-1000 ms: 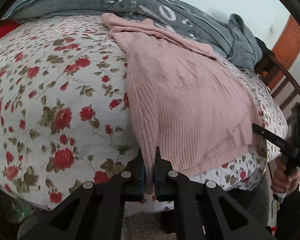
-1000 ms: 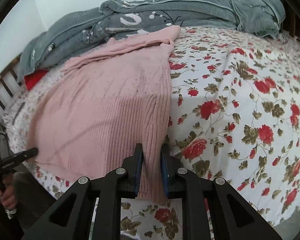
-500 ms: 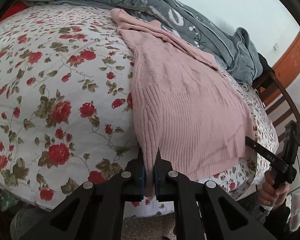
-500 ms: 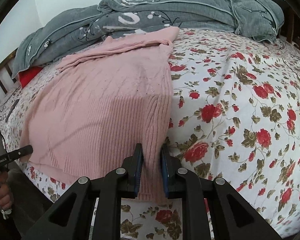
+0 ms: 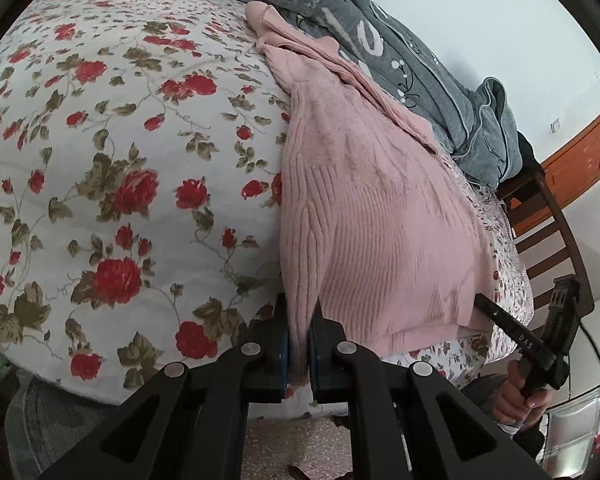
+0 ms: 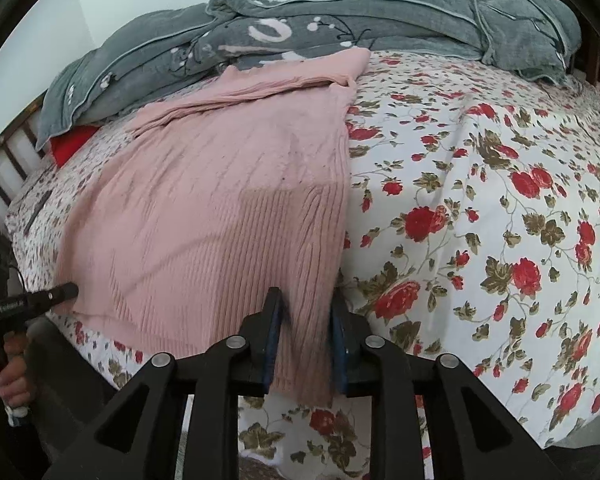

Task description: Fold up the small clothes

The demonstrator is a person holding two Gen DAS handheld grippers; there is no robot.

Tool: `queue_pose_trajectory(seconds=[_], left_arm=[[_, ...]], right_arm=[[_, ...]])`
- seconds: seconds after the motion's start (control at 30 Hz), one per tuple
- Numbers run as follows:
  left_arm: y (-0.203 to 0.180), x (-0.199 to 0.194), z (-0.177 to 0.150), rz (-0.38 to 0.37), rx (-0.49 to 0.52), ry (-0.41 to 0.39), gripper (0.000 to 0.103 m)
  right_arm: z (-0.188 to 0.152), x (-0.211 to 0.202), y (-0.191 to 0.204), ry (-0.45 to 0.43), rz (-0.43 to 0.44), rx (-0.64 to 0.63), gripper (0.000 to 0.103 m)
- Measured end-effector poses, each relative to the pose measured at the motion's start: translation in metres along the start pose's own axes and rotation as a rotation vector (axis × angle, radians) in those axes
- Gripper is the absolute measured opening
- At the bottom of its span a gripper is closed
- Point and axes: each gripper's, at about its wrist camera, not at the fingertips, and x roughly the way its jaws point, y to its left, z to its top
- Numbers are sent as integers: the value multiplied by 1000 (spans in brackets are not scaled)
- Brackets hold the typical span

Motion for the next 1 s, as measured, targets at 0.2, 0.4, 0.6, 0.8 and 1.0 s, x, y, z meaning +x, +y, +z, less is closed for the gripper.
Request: queue_pose_trajectory(seconds=[0.2, 0.4, 0.6, 0.8, 1.0], left_arm=[[1, 1, 0, 9, -24, 12, 7], [-9, -1, 0, 76, -46, -5, 7], [-14, 2, 1, 93, -88, -11, 7], [-8, -11, 6, 8, -88, -22, 6], [-11, -46, 23, -94, -109, -88, 6]], right_arm=[[-5, 0, -1, -8, 28, -36, 20], [0, 0, -18, 16, 130, -18, 9], [4, 2, -23, 40, 172, -29, 9], [5, -2, -25, 24, 178, 21, 8], [15, -27, -20, -43, 214, 49, 7]])
